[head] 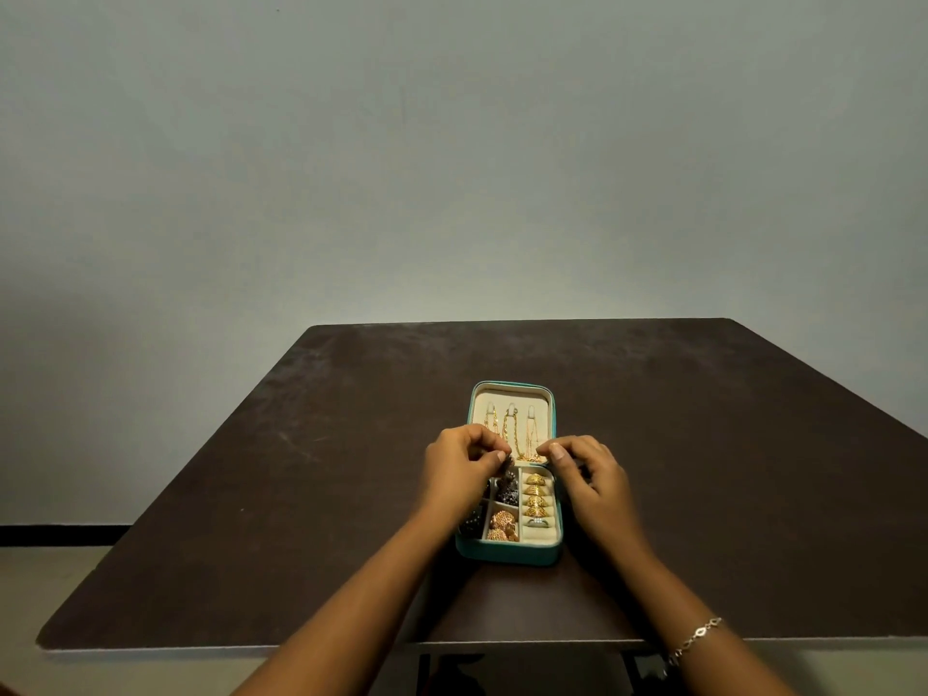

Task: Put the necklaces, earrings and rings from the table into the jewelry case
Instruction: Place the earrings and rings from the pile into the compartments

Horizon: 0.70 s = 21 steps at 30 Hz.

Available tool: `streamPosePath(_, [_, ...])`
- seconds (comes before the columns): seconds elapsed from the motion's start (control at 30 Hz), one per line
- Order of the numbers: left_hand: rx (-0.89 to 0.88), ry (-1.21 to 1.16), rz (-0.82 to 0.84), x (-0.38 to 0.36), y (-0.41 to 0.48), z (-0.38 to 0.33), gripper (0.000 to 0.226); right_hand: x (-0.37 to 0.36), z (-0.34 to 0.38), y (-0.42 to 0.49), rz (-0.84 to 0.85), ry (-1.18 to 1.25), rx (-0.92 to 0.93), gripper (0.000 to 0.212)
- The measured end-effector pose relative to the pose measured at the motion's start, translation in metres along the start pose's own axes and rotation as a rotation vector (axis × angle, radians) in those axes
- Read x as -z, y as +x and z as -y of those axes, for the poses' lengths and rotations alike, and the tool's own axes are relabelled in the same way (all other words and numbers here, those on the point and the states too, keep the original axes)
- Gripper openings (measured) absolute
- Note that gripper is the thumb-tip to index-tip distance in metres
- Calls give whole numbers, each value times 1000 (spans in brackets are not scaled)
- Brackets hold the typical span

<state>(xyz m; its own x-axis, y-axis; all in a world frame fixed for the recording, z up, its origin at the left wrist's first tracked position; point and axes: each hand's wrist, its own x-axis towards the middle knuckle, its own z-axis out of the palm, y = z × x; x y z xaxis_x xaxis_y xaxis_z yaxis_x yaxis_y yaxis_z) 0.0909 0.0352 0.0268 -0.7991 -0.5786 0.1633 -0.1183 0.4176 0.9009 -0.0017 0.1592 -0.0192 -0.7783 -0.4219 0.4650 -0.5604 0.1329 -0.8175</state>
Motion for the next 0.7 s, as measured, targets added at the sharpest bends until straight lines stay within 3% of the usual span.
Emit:
streamPosePath(0.13, [-44,149,-19,-5,-1,7,8,0,0,-1,-7,30,-25,29])
streamPosePath(0.33, [-92,420,-69,-12,2,20,4,1,0,-1,13,30,-29,25])
streamPosePath(0.4, [-112,451,-129,-12,2,23,17,1,-3,-1,37,71,-60,24])
streamPosePath(0.53, [5,7,-307,-11,-3,22,30,4,-5,-2,18,203,-155,24])
streamPosePath(0.7, [192,-418,-173,-20,-12,15,48,9,3,-11,97,415,-289,22])
